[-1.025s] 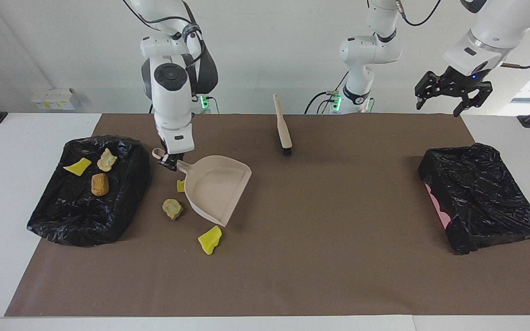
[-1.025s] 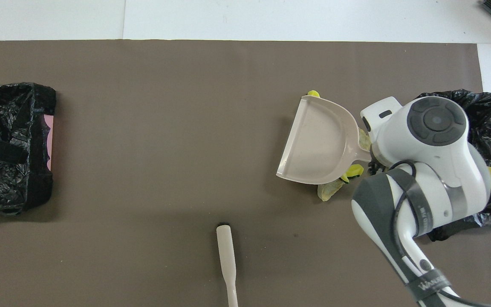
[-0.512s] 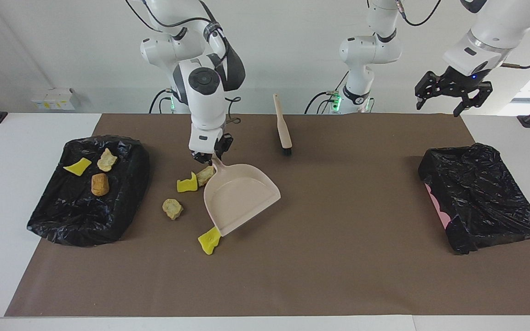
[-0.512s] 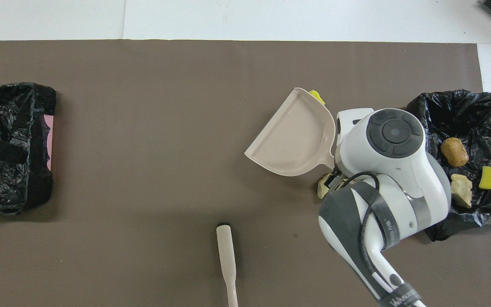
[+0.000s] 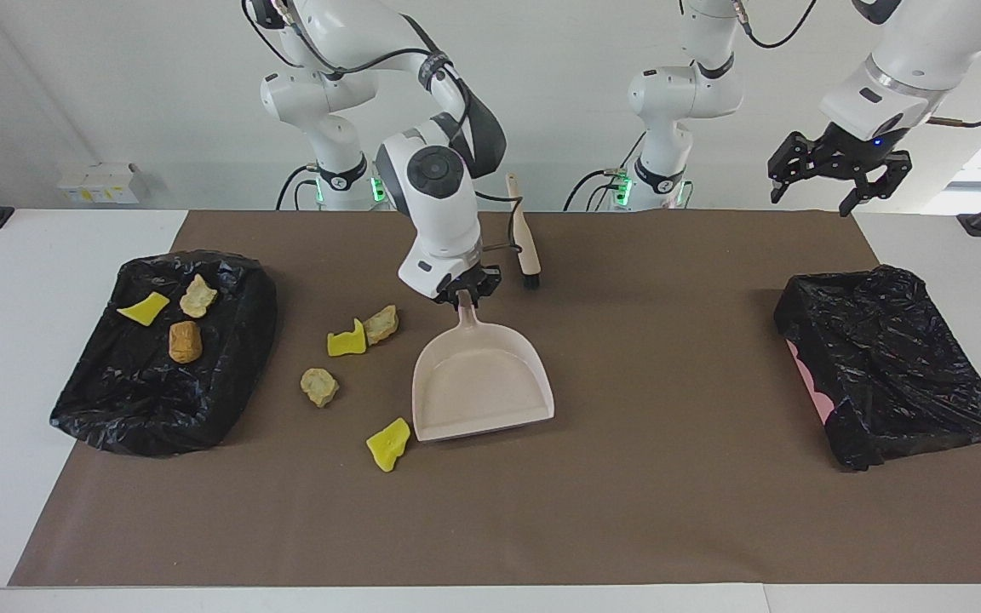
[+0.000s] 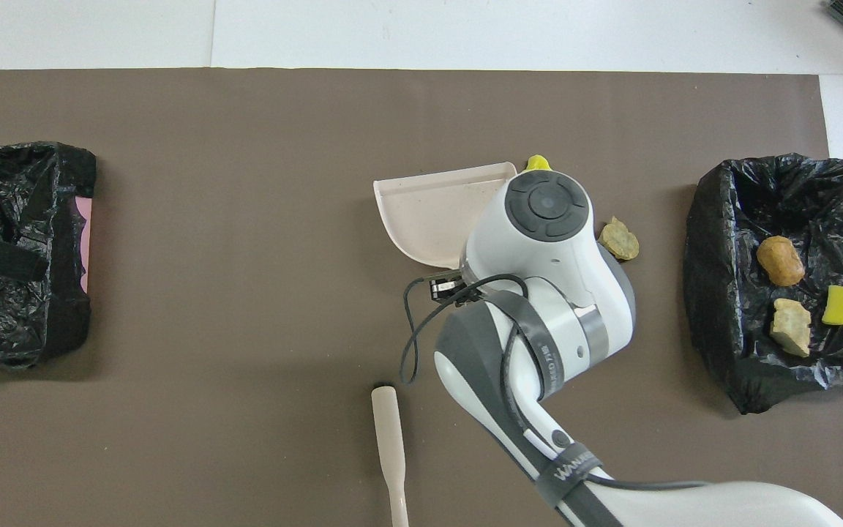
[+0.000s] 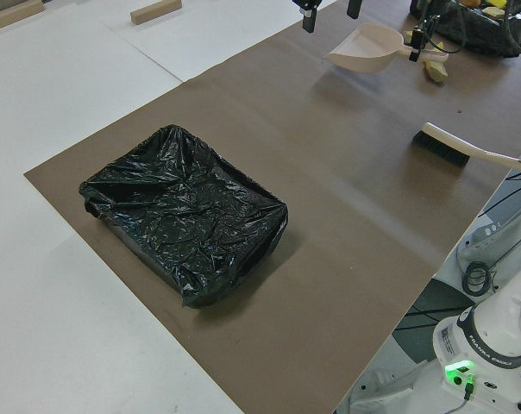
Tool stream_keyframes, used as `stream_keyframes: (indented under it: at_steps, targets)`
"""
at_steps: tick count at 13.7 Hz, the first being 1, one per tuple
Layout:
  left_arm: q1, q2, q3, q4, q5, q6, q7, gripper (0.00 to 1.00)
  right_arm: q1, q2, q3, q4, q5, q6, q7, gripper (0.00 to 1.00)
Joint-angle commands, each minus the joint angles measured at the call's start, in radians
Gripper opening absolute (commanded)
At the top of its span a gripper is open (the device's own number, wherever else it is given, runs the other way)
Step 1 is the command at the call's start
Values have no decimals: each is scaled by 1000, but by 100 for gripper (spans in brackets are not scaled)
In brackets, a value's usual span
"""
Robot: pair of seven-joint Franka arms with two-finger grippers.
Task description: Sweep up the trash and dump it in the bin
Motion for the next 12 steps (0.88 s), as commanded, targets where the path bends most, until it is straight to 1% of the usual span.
stream_keyframes:
  at_steps: [1, 2, 3, 4, 5, 6, 7, 8, 12]
  targets:
    - [22, -3, -10, 11, 17, -11, 6, 100, 42, 162, -10, 182, -7, -16, 116, 0]
    - [26, -3, -10, 11, 17, -11, 5, 100, 49, 199, -7, 228, -33, -19, 171, 0]
    - [38, -3, -10, 11, 17, -11, 5, 100, 51, 205, -4, 234, -60, -21, 176, 0]
    - [44, -3, -10, 11, 17, -11, 5, 100, 51, 205, -4, 233, -62, -19, 176, 20]
    - [49, -3, -10, 11, 17, -11, 5, 100, 51, 205, -4, 228, -61, 8, 173, 99]
    - [49, -3, -10, 11, 17, -11, 6, 100, 51, 204, -4, 219, -48, 40, 173, 100]
    - [49, -3, -10, 11, 17, -11, 6, 100, 51, 202, -4, 213, -47, 48, 172, 100]
    - [47, -3, -10, 11, 17, -11, 6, 100, 46, 190, -4, 211, -44, 28, 169, 100]
    - [49, -3, -10, 11, 17, -11, 6, 100, 40, 97, -2, 148, -35, -35, 169, 100]
